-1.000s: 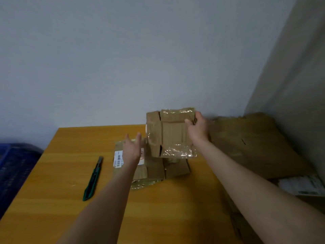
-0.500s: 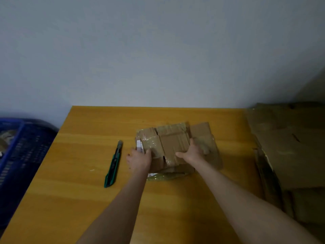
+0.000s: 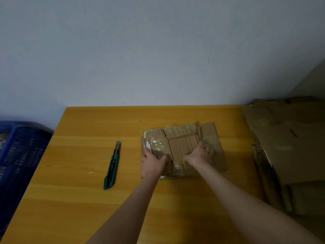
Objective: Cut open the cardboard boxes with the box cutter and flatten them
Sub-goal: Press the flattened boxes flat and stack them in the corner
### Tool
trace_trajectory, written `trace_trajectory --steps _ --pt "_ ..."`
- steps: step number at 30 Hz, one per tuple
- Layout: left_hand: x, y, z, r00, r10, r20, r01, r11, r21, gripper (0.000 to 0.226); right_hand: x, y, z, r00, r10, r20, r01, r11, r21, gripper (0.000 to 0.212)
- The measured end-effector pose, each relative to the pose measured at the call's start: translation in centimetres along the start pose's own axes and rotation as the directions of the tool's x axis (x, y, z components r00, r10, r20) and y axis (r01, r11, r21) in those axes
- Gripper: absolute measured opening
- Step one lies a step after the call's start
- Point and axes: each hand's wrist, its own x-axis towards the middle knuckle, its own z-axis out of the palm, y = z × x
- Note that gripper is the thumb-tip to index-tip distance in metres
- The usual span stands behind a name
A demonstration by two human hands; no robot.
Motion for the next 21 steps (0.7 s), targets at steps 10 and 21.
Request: trace_trajectory --steps 10,21 --pt "0.1 2.4 -2.2 0.977 0.188 -0.103 -0.154 0.950 0.271 0.098 -0.2 -0.8 -0.5 0.995 -0.082 -0.054 0.090 0.983 0.161 0.068" --pt "-2.3 2.6 1.4 0.808 0.449 0.381 -0.557 0.371 0.743 0.120 0.5 1.0 -1.0 0.992 -0.127 -0.017 0.128 0.977 0.171 0.074"
